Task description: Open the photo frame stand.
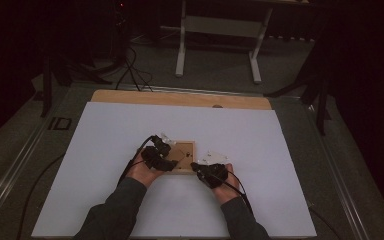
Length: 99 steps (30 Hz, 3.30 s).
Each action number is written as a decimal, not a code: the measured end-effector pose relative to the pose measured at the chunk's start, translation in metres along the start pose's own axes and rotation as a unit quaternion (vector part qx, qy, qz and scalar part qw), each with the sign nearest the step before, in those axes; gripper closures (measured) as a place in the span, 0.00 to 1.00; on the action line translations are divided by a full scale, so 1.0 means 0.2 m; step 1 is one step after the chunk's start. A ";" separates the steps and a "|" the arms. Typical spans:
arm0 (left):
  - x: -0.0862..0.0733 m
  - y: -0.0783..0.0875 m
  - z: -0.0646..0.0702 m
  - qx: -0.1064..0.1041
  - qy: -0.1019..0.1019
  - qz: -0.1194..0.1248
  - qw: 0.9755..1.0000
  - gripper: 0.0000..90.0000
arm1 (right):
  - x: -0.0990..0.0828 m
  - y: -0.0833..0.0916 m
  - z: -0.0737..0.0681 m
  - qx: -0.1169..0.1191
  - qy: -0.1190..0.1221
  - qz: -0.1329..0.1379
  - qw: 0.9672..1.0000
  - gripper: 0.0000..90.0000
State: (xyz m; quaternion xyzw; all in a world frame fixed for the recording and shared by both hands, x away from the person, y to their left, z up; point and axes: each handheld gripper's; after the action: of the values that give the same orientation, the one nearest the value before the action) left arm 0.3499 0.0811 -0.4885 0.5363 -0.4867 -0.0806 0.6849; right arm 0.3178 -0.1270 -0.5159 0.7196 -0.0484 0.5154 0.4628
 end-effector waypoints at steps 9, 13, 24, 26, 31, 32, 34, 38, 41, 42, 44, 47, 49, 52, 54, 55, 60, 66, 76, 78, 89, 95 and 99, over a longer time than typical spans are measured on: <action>-0.04 -0.01 0.00 -0.001 0.011 -0.001 1.000 0.50 | 0.00 0.00 0.00 0.000 0.000 0.000 1.000 1.00; -0.03 0.01 0.00 -0.001 0.004 -0.001 1.000 0.56 | 0.00 0.00 0.00 0.000 0.000 0.000 1.000 1.00; 0.07 0.08 -0.01 -0.003 0.019 0.023 1.000 0.56 | 0.00 0.00 0.00 0.000 0.000 0.000 1.000 1.00; 0.07 0.08 -0.02 -0.008 0.026 0.021 0.999 0.56 | 0.00 0.00 0.00 0.000 0.000 0.000 1.000 1.00; 0.07 0.07 -0.02 -0.013 0.033 0.013 0.999 0.55 | 0.00 0.00 0.00 0.000 0.001 0.000 1.000 1.00; 0.07 0.07 -0.02 -0.013 0.033 0.013 0.999 0.55 | 0.00 0.00 0.00 0.000 0.001 0.000 1.000 1.00; 0.07 0.06 -0.02 -0.015 0.041 0.009 0.999 0.54 | 0.00 0.00 0.00 -0.001 0.001 0.000 1.000 1.00; 0.06 0.04 -0.02 -0.019 0.043 -0.001 0.999 0.50 | 0.00 0.00 0.00 0.000 0.000 0.000 1.000 1.00; 0.06 0.04 -0.02 -0.021 0.045 0.001 0.999 0.48 | 0.00 0.00 0.00 0.000 0.000 0.000 1.000 1.00; 0.06 0.04 -0.02 -0.021 0.045 0.001 0.999 0.48 | 0.00 0.00 0.00 -0.001 0.000 0.000 1.000 1.00; 0.06 0.04 -0.02 -0.022 0.046 0.000 0.999 0.48 | 0.00 0.00 0.00 -0.001 0.000 0.000 1.000 1.00; 0.05 0.04 -0.03 -0.029 0.049 -0.008 0.998 0.48 | 0.00 0.00 0.00 0.000 0.000 0.000 1.000 1.00; 0.05 0.03 -0.03 -0.030 0.051 -0.014 0.998 0.48 | 0.00 0.00 0.00 0.000 0.001 0.000 1.000 1.00; 0.04 0.02 -0.03 -0.031 0.050 -0.020 0.998 0.49 | 0.00 0.00 0.00 -0.001 0.001 0.000 1.000 1.00; 0.04 0.02 -0.03 -0.032 0.051 -0.024 0.998 0.49 | 0.00 0.00 0.00 -0.001 0.000 0.000 1.000 1.00; 0.04 0.02 -0.03 -0.035 0.052 -0.024 0.998 0.49 | 0.00 0.00 0.00 -0.001 0.000 0.000 1.000 1.00; 0.03 0.02 -0.05 -0.049 0.062 -0.023 0.997 0.56 | 0.00 0.00 0.00 -0.001 0.000 0.000 1.000 1.00; 0.03 0.02 -0.07 -0.069 0.078 -0.020 0.994 0.55 | 0.00 0.00 0.00 -0.001 0.000 0.000 1.000 1.00; 0.01 -0.01 -0.10 -0.098 0.093 -0.036 0.990 0.56 | 0.00 0.00 0.00 -0.001 0.000 0.000 1.000 1.00; 0.01 -0.01 -0.10 -0.101 0.095 -0.034 0.990 0.57 | 0.00 0.00 0.00 -0.001 0.000 0.000 1.000 1.00; 0.01 0.03 -0.15 -0.135 0.129 -0.010 0.982 0.57 | 0.00 0.00 0.00 -0.001 0.000 0.000 1.000 1.00; 0.00 0.03 -0.17 -0.146 0.143 -0.008 0.979 0.60 | 0.00 0.00 0.00 -0.002 0.000 0.000 1.000 1.00; 0.00 0.02 -0.18 -0.155 0.148 -0.013 0.977 0.61 | 0.00 0.00 0.00 -0.002 0.000 0.000 1.000 1.00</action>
State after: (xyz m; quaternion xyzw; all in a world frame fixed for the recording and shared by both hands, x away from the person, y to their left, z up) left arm 0.3750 0.1062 -0.4832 0.4361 -0.3544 -0.0832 0.8230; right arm 0.3170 -0.1267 -0.5160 0.7188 -0.0487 0.5154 0.4641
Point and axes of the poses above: each handheld gripper's, and its own axes: y roughly backward along the jaws, x roughly out of its top, z roughly to its right, and after that the axes turned 8 degrees about -y, right-handed
